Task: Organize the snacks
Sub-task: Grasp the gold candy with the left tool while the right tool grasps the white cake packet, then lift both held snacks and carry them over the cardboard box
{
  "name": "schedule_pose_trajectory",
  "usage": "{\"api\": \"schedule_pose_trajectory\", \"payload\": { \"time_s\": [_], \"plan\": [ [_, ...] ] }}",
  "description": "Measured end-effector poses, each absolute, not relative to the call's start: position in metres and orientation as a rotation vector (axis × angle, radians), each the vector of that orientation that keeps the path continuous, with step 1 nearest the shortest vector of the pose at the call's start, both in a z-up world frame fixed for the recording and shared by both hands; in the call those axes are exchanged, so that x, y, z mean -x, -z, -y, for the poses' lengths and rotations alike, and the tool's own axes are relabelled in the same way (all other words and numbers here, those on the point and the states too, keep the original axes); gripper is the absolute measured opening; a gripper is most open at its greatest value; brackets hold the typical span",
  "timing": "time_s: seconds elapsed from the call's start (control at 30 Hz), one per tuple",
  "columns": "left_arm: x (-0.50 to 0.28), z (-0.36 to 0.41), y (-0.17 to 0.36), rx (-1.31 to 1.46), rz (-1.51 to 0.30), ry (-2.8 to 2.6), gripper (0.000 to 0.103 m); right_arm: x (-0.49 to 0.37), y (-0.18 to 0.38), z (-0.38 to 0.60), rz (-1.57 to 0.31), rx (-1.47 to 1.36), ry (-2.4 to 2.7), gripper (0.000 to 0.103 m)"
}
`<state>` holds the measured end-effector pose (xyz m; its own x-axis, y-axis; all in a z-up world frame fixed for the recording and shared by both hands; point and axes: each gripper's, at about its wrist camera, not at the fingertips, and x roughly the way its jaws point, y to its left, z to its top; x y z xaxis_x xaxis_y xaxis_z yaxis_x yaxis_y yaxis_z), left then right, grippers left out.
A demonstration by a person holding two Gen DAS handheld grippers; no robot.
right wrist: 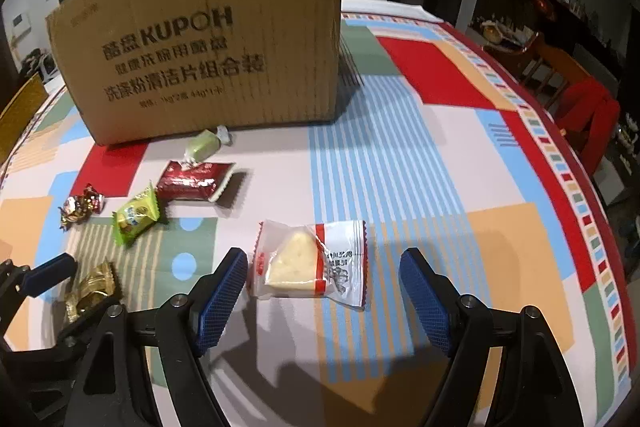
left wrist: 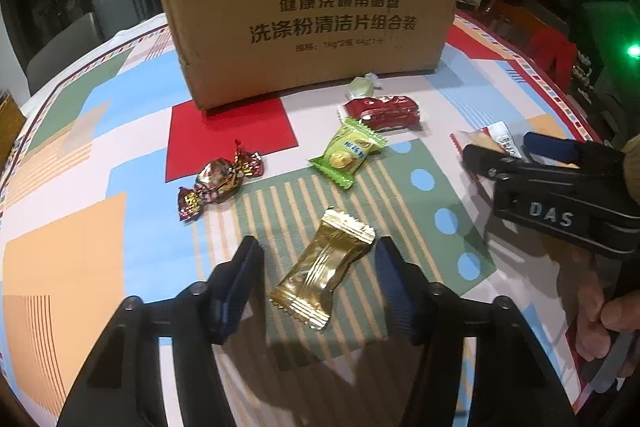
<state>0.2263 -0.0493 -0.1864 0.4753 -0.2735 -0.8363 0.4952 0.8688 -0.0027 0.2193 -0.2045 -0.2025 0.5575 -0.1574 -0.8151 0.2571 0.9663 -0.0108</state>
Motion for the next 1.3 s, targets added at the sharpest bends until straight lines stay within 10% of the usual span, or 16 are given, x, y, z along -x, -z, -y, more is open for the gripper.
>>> {"api": "schedule_pose_trajectory", "payload": {
  "time_s": [0.23, 0.53, 1.3],
  "plan": [
    [-0.227, 0.053, 0.184, -0.256, -0.964, 0.496, 0.024, -0.22, 0.205, 0.205, -0.953, -0.128, 0.243, 0.073],
    [-0.227, 0.052, 0.182, -0.253, -0.968, 0.484, 0.02, -0.22, 0.202, 0.205, -0.942, -0.129, 0.224, 0.039],
    [-0.234, 0.04, 0.145, -0.19, -0.926, 0.414, 0.02, -0.214, 0.169, 0.199, -0.9, -0.148, 0.186, 0.037]
  ]
}}
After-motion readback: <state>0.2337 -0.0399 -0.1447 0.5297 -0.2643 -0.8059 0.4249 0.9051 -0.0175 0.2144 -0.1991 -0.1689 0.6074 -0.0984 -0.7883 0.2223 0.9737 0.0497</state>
